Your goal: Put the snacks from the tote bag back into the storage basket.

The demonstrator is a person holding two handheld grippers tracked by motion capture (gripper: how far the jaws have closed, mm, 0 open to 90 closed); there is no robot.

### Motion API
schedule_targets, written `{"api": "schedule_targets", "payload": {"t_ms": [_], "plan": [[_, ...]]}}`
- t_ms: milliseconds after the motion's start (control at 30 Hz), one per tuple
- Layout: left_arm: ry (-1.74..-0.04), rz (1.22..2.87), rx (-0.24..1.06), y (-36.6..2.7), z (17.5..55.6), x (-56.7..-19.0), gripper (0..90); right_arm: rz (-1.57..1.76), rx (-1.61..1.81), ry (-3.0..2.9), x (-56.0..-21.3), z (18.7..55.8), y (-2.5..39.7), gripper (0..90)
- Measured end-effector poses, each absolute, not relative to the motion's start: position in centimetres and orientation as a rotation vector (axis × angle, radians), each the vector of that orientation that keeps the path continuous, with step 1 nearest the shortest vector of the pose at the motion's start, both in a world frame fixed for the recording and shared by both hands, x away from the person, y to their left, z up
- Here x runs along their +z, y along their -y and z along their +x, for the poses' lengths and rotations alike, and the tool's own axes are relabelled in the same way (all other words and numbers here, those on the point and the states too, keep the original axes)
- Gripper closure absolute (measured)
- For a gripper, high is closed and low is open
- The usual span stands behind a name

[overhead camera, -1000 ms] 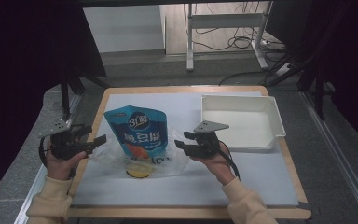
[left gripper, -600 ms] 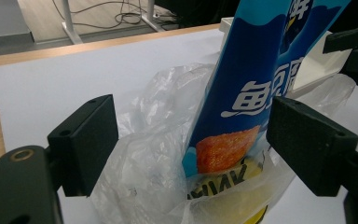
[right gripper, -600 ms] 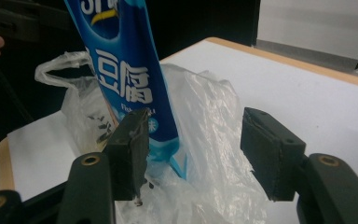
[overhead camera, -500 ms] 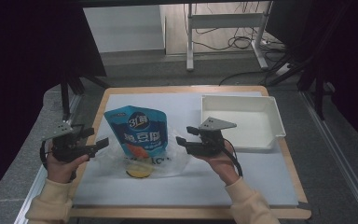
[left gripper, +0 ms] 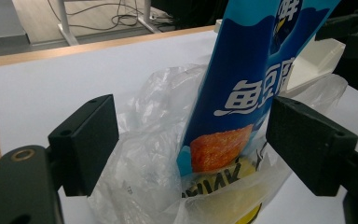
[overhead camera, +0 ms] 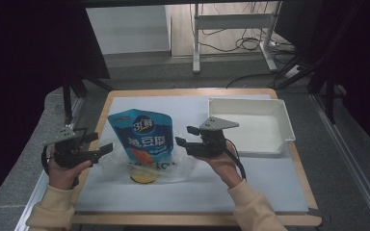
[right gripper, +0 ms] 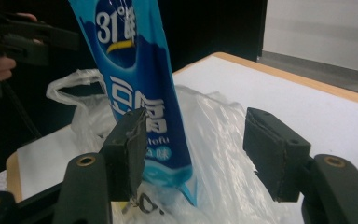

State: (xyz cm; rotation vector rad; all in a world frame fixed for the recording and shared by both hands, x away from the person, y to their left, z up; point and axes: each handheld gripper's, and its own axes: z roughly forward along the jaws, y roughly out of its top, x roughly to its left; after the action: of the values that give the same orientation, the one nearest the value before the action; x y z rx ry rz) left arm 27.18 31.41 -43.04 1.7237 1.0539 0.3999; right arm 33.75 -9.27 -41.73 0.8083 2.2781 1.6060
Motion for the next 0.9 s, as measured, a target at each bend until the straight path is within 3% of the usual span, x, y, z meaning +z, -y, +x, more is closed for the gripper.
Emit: {"api": "schedule_targets", "payload": {"t_ms": [900], "plan": [[-1.050,1.733,0.383,-31.2,27.6,-43.4,17.9,0.768,1.615,-2.306,-40.5,35.7,5.6,40.1]]}}
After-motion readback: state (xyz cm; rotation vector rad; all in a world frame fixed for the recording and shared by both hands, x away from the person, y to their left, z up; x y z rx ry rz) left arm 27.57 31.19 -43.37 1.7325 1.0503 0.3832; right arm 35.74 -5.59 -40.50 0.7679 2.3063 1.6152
